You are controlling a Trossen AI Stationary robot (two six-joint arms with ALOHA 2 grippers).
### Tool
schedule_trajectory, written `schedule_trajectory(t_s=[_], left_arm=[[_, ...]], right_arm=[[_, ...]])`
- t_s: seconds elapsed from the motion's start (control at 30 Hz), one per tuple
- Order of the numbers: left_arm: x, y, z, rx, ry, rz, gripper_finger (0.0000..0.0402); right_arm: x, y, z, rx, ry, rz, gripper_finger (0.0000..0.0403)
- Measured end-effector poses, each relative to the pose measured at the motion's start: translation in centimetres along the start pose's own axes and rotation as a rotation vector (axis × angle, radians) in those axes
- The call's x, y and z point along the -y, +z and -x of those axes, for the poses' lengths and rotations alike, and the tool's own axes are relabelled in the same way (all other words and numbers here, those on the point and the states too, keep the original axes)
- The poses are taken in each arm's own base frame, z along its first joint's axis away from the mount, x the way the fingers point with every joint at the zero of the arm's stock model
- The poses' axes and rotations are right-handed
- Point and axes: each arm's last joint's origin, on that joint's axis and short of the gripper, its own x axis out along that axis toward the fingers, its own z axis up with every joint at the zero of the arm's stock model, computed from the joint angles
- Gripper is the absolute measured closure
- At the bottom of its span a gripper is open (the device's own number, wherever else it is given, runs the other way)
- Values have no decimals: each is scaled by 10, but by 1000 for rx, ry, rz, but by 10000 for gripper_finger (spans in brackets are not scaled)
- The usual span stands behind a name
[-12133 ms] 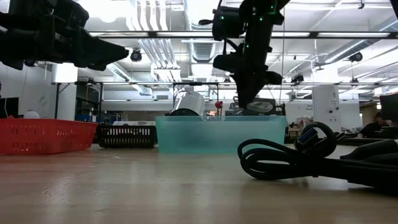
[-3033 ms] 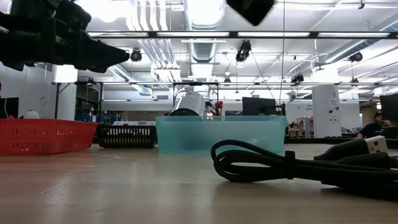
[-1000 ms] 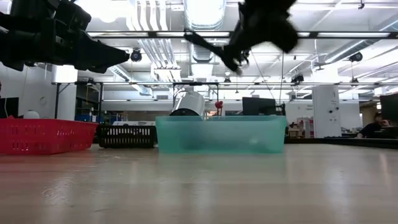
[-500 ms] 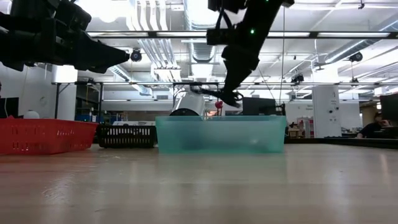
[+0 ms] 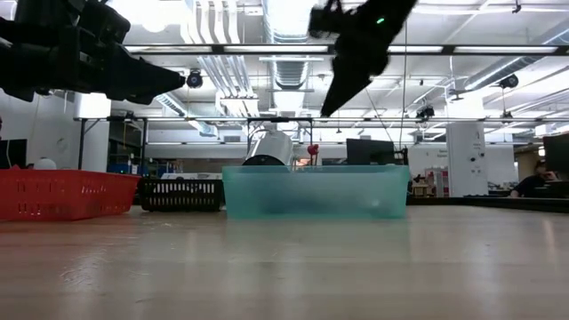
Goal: Pick and place items into bin
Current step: Put the black charger cable into the green bin, then return to Home Position
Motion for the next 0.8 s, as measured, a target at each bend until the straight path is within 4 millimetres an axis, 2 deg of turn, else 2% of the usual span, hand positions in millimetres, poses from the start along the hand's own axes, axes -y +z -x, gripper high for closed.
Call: schedule_trajectory(t_s=[0.13,0.33,0.53,0.63,0.8], left_arm=[[0,0,0,-1,0,6,286],[0,0,0,0,0,7,286],[0,0,0,0,0,9,286],[0,0,0,0,0,10,286],[0,0,0,2,1,10,286]], right_arm=[[-18,-26,16,138,34,39,235],[-27,-84,34,412,114,-14,285],[-21,-140,44,666,204,-73,349],[-12,-164,49,717,206,-97,381],[5,-192,61,840,149,-80,394]])
